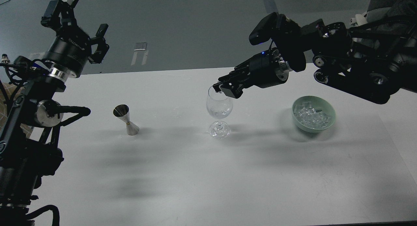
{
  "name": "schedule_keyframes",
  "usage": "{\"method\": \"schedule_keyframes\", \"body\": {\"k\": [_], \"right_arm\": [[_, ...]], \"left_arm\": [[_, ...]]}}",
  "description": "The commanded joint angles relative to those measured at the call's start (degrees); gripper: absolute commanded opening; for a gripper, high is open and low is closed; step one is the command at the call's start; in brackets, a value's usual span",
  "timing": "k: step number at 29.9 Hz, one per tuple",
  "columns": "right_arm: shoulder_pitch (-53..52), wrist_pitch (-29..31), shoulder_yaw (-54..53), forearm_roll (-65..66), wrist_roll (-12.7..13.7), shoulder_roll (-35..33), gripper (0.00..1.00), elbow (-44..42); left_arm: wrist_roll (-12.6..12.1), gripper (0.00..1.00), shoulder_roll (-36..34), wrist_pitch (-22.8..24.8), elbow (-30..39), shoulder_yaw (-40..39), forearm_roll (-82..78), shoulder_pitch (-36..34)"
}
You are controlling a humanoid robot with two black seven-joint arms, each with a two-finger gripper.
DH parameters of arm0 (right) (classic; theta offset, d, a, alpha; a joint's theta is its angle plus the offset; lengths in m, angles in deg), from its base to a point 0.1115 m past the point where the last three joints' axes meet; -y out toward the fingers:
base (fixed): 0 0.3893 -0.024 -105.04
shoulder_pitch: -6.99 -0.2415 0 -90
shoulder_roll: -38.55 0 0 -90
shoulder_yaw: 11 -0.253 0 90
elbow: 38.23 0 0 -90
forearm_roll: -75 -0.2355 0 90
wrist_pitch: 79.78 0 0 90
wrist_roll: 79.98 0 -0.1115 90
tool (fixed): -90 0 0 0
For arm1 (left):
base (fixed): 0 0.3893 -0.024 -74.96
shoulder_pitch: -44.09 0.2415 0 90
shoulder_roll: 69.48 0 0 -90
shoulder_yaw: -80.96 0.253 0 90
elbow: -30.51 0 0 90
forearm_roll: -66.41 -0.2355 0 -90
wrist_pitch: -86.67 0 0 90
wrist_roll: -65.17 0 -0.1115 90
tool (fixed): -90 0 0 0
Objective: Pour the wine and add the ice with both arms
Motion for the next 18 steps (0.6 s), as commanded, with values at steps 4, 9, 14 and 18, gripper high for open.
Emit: {"method": "schedule_keyframes", "body": {"k": [4, 9, 14, 18], "right_arm": [[0.0, -0.2, -0.1, -0.1, 0.1, 0.0, 0.33, 0.0], [0.0, -0.2, -0.1, -0.1, 0.1, -0.1, 0.46, 0.0], [0.0, -0.5, -0.2, -0.2, 0.1, -0.4, 0.55, 0.0], [-0.6, -2.1, -1.0, -0.4, 0.2, -0.7, 0.58, -0.3]], "left_arm": [[0.1, 0.97, -0.1, 0.0, 0.0, 0.0, 0.0, 0.0], [0.0, 0.97, -0.1, 0.0, -0.1, 0.0, 0.0, 0.0], [0.1, 0.97, -0.5, 0.0, -0.2, 0.0, 0.0, -0.1], [0.0, 0.97, -0.5, 0.0, -0.2, 0.0, 0.0, -0.1]]}}
